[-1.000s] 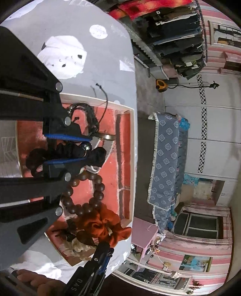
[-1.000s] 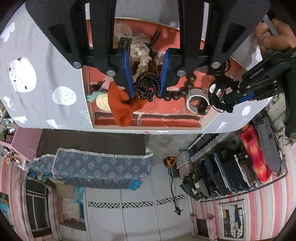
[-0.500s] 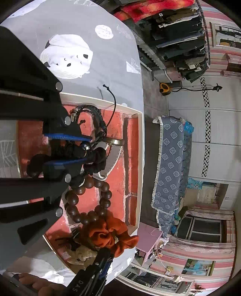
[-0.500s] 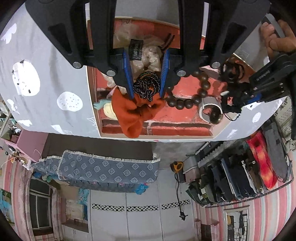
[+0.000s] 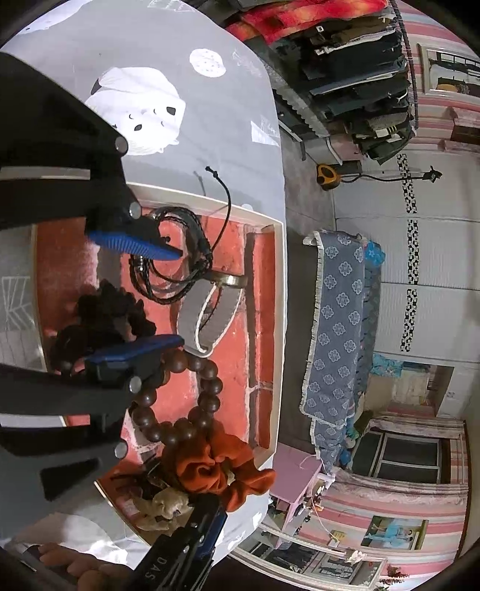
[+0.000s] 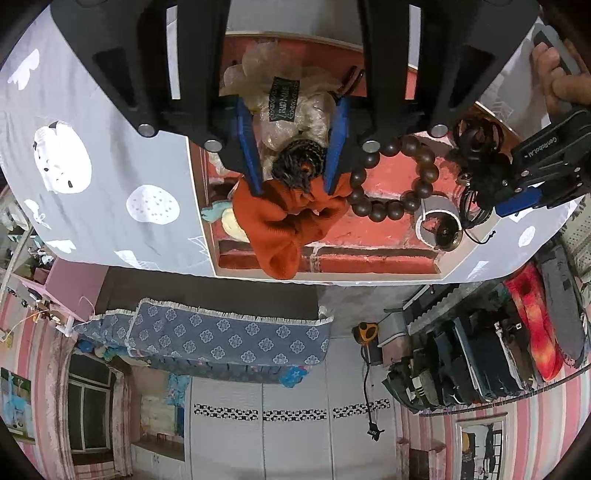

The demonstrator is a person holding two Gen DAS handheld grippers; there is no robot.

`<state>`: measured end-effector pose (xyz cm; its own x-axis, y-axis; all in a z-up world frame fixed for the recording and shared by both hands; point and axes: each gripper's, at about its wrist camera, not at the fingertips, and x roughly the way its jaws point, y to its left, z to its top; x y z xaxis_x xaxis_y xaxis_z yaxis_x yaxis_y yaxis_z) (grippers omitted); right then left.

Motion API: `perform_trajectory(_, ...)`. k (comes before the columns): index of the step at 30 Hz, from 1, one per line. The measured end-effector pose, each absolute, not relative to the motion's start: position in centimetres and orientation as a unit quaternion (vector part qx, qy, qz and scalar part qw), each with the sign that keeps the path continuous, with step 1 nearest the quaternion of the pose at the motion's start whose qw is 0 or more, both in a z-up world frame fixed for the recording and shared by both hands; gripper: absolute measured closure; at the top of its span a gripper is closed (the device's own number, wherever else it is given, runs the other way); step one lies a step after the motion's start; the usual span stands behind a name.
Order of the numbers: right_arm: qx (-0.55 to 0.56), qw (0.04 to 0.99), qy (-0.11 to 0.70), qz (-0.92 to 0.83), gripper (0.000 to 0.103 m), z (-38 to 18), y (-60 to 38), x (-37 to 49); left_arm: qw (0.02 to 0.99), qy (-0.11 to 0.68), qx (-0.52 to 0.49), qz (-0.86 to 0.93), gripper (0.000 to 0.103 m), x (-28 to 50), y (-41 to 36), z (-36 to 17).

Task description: Organize jewelry

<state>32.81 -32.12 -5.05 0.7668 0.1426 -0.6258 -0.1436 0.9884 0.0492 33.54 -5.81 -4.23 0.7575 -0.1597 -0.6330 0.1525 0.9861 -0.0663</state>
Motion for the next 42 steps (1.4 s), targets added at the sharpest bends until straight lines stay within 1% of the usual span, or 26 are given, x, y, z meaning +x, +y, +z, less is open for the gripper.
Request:
perform_trajectory(1, 0.002, 0.940, 0.333, 0.078, 0.066, -4.9, -32.2, 32.8, 0.938, 0.336, -0.006, -0.084, 0.059, 33.4, -5.8, -4.0)
perform_trajectory(2, 0.007, 0.940, 0.332, 0.079, 0.061, -4.7, -32.3, 32.7, 0.940, 0.331, -0.006, -0.085, 0.053, 33.3, -5.8, -3.6)
perform_trajectory(3, 0.011, 0.941, 0.329, 0.078, 0.057, -4.3, -32.5, 32.6, 0.941, 0.327, -0.006, -0.086, 0.049, 33.1, -5.8, -3.3)
perform_trajectory(4, 0.014, 0.942, 0.326, 0.078, 0.049, -4.1, -32.6, 32.5, 0.943, 0.321, -0.008, -0.088, 0.043, 32.9, -5.7, -2.8)
perform_trajectory(5, 0.016, 0.945, 0.318, 0.077, 0.043, -3.5, -32.7, 32.3, 0.945, 0.314, -0.013, -0.090, 0.041, 32.6, -5.5, -2.2)
perform_trajectory(9, 0.017, 0.955, 0.287, 0.071, 0.033, -0.8, -33.1, 31.2, 0.955, 0.284, -0.022, -0.084, 0.037, 31.7, -4.3, 1.1)
perform_trajectory(12, 0.021, 0.963, 0.258, 0.067, 0.027, 1.9, -33.7, 29.7, 0.969, 0.237, -0.018, -0.070, 0.024, 28.8, -3.1, 4.5)
perform_trajectory(13, 0.022, 0.967, 0.246, 0.067, 0.023, 3.0, -34.1, 28.7, 0.971, 0.227, -0.014, -0.066, 0.016, 27.9, -2.9, 5.1)
perform_trajectory(14, 0.021, 0.969, 0.239, 0.066, 0.018, 3.6, -34.3, 28.0, 0.974, 0.217, -0.007, -0.060, 0.014, 26.9, -2.6, 5.6)
perform_trajectory(16, 0.009, 0.972, 0.226, 0.064, 0.013, 4.7, -34.8, 26.1, 0.978, 0.202, 0.012, -0.047, 0.011, 24.3, -2.1, 6.2)
perform_trajectory(19, 0.003, 0.977, 0.206, 0.048, 0.007, 5.3, -35.9, 22.4, 0.979, 0.193, 0.018, -0.065, 0.006, 20.1, -1.5, 5.5)
perform_trajectory(20, 0.009, 0.979, 0.200, 0.038, 0.006, 5.1, -36.4, 20.9, 0.979, 0.185, 0.023, -0.076, 0.004, 18.0, -1.4, 4.7)
perform_trajectory(24, 0.009, 0.980, 0.197, 0.031, 0.005, 2.4, -36.4, 15.1, 0.981, 0.181, 0.040, -0.060, 0.004, 13.1, -1.6, 1.9)
perform_trajectory(32, -0.021, 0.984, 0.178, 0.013, 0.005, -2.2, -34.9, 7.4, 0.978, 0.201, -0.002, -0.054, 0.004, 9.1, -0.4, -0.4)
perform_trajectory(37, -0.014, 0.983, 0.182, 0.020, 0.005, -3.9, -34.9, 5.7, 0.988, 0.150, 0.001, -0.027, 0.004, 6.5, 0.3, -1.2)
perform_trajectory(39, -0.001, 0.985, 0.171, 0.020, 0.005, -3.8, -35.3, 5.3, 0.990, 0.139, 0.006, -0.020, 0.004, 6.0, 0.2, -1.1)
perform_trajectory(42, 0.002, 0.980, 0.199, 0.026, 0.004, -4.4, -35.2, 6.2, 0.989, 0.143, 0.017, -0.017, 0.004, 6.3, -0.2, -1.2)
